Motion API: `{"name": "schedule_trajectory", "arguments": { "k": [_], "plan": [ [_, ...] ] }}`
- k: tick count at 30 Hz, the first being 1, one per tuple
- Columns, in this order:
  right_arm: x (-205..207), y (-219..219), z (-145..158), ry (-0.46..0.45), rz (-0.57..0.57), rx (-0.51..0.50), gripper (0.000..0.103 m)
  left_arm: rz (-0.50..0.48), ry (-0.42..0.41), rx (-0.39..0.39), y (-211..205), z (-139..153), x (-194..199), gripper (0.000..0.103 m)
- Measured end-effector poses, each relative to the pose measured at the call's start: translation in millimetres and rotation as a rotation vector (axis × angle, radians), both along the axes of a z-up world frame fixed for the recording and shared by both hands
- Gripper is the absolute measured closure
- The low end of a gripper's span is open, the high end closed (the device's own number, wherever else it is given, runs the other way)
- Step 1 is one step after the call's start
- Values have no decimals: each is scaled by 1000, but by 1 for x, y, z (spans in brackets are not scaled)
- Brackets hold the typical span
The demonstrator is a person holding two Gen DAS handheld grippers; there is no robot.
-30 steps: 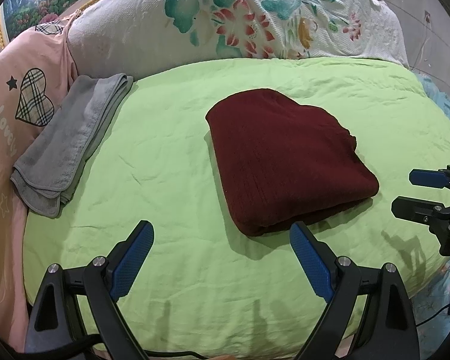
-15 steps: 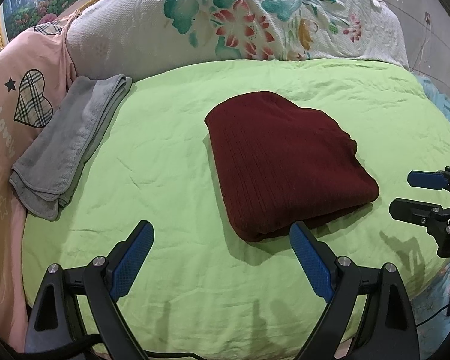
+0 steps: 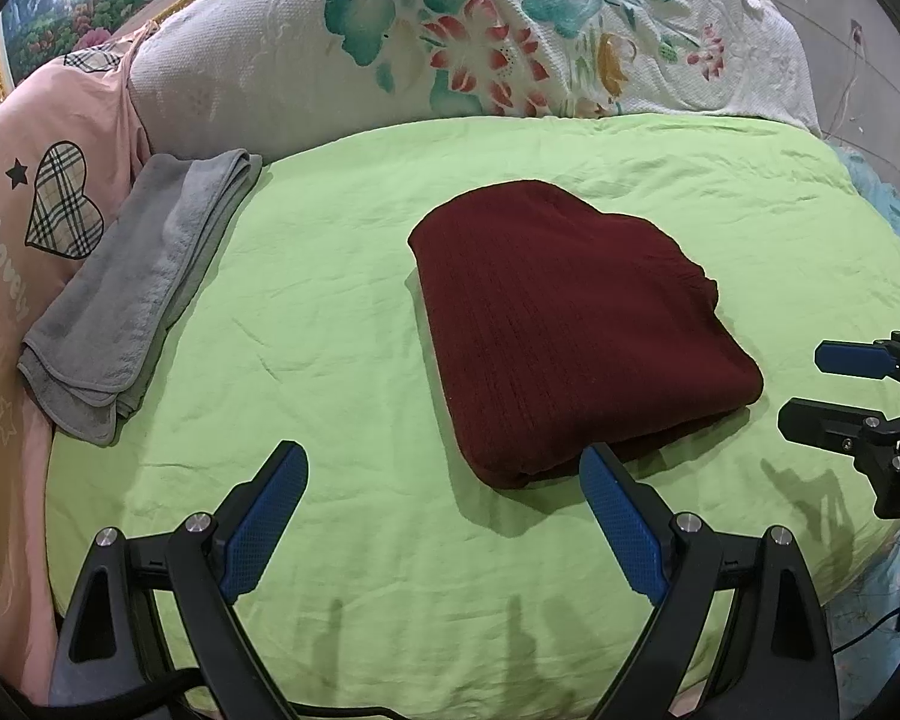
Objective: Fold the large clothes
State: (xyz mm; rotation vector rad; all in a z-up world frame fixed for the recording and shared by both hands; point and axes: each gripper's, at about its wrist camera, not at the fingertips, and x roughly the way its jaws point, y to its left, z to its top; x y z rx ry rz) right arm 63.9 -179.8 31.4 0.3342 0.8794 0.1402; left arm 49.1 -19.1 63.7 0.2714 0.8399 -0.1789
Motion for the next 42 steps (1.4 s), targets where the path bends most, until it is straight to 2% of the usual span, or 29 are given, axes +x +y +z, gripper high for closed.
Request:
{"name": "schedule_trajectory", "arguments": {
  "k": [30,42],
  "plan": [
    [26,-20,-7,13,6,11,22,33,24,-3,-7,-6,26,11],
    [28,-19,-7,15,20,7,22,26,7,4,-9,-1,23,11]
  ]
}}
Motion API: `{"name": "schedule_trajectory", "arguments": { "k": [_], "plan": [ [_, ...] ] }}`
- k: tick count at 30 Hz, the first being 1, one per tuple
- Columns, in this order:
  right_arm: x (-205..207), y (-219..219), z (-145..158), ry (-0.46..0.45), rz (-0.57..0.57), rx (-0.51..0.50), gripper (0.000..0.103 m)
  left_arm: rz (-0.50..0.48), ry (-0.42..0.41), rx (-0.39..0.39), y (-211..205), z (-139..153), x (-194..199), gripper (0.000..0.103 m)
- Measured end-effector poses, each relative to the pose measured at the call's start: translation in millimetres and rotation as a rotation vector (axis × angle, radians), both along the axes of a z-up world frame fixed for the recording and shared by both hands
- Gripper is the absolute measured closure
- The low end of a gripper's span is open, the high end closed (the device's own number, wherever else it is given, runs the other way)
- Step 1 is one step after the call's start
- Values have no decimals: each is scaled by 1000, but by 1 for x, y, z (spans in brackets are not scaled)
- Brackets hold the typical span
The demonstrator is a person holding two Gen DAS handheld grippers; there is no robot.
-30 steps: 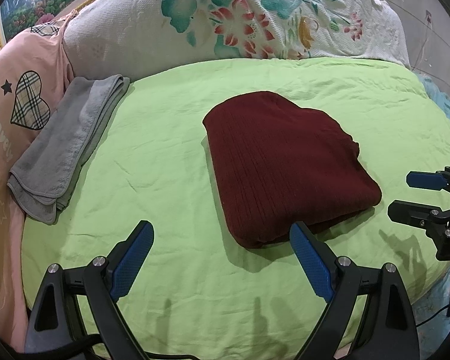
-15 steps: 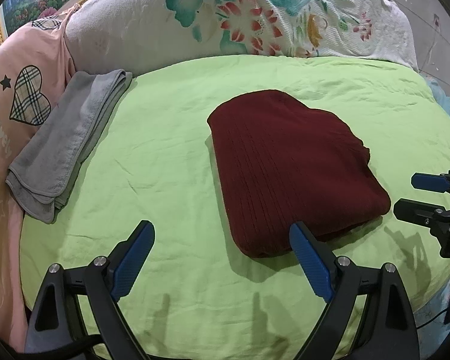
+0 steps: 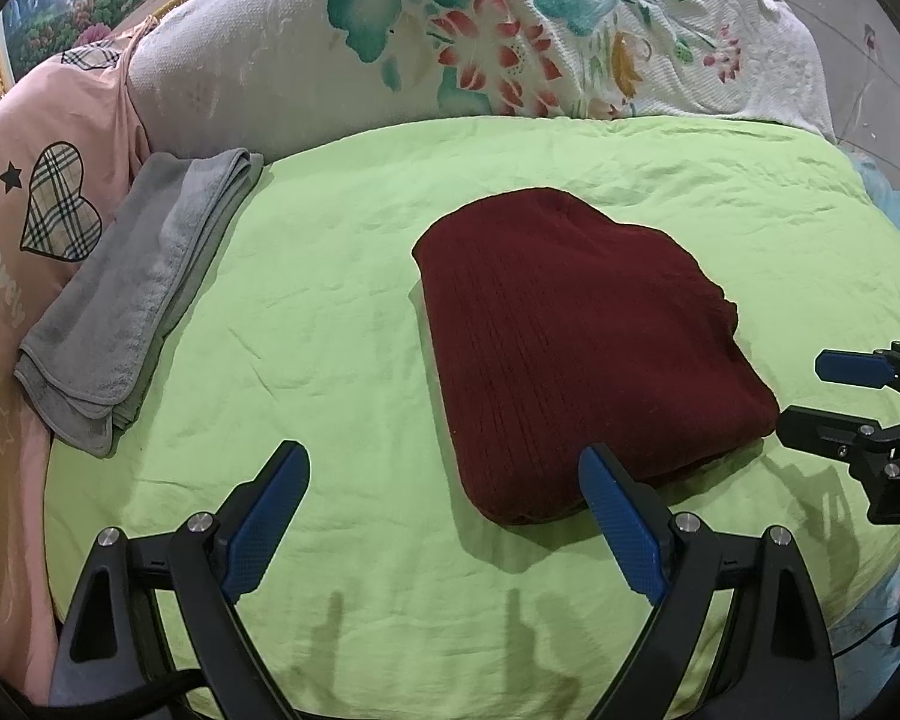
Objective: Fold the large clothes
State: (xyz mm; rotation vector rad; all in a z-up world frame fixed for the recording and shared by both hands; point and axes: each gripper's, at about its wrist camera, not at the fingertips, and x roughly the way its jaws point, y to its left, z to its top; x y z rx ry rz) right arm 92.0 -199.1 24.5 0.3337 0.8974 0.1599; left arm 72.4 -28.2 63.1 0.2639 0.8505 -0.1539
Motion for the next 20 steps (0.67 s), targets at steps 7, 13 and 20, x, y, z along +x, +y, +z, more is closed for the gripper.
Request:
{"name": "schedule_trajectory", "arguments": {
  "k": [7,13,20],
  "plan": [
    [-1,1,3,-7,8,-4,22,0,-7,-8,1,4,-2,11],
    [-3,2,5,-16,10,-4,22,2,-12,-7,2,6,-4,11],
    [-2,1,1,-12,13,2,22,1,-11,-3,2,6,-6,11]
  ]
}}
